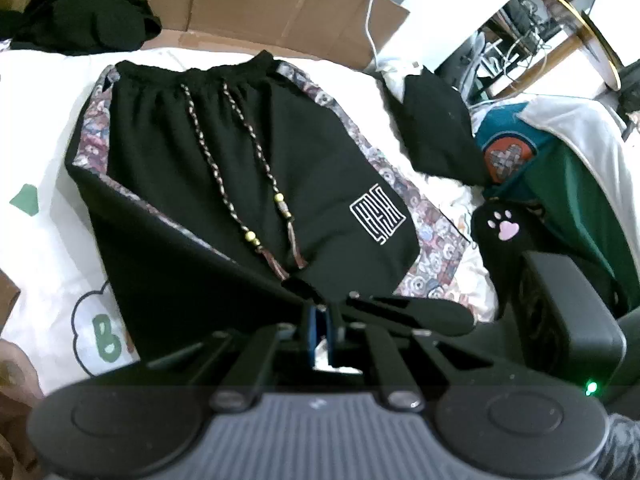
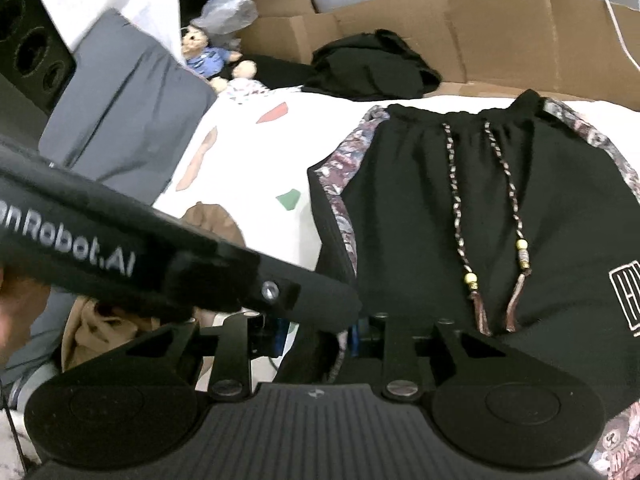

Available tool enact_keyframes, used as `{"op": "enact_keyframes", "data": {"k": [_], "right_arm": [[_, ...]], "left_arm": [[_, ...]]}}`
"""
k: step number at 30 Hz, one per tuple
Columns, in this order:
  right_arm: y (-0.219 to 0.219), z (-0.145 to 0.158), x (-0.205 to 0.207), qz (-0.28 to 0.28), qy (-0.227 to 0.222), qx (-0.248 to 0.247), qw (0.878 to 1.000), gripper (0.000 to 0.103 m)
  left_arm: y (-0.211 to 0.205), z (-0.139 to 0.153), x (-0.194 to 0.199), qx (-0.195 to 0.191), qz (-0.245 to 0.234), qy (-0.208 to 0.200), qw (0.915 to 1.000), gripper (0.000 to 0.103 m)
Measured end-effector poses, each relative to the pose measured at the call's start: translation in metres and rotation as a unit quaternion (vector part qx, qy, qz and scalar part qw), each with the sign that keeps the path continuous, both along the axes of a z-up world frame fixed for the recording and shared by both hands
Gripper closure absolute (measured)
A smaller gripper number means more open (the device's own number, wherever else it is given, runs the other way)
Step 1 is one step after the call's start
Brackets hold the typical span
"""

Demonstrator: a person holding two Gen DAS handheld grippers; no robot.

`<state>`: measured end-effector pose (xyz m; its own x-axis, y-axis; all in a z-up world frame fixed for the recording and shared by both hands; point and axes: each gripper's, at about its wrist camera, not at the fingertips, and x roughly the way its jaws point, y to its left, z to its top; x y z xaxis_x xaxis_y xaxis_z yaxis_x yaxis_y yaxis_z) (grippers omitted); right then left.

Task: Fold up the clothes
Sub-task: 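Grip the side seam with the right tool and fold it over the other half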

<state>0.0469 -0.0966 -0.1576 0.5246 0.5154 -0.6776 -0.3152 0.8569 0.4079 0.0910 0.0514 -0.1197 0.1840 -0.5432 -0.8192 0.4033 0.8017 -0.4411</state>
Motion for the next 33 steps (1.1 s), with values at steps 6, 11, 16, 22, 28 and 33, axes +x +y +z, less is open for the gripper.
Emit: {"op": "enact_keyframes", "data": {"k": [6,11,16,22,28,33], "right_arm": [[-0.013,-0.009,0.001,-0.002,0.003,0.002,1.000,0.099],[-0.029,-0.006,0.002,-0.012,0.001,0.009,1.000,0.099],[-0.056,-0.002,0.006,-0.027,0.001,0.000,1.000,0.099],[-0.094,0.002,0.013,-0.051,0.001,-0.012,0.999,0.099],[-0.135,0.001,0.021,-0.075,0.004,-0.035,0.997,0.099],[-0.168,0.004,0.025,-0.101,-0.001,-0.053,0.993,0.099]], "left_arm": [[-0.009,0.004,-0.001,0.011,0.003,-0.006,0.9999,0.078],[-0.013,0.012,0.002,-0.013,0.027,-0.022,0.9993,0.053],[-0.021,0.009,0.006,-0.016,0.045,-0.026,0.9985,0.050],[-0.030,-0.004,0.008,-0.011,0.067,-0.032,0.9972,0.050],[-0.025,-0.015,0.011,-0.024,0.095,-0.017,0.9951,0.050],[-0.030,-0.028,0.011,-0.018,0.111,-0.009,0.9936,0.050]]}}
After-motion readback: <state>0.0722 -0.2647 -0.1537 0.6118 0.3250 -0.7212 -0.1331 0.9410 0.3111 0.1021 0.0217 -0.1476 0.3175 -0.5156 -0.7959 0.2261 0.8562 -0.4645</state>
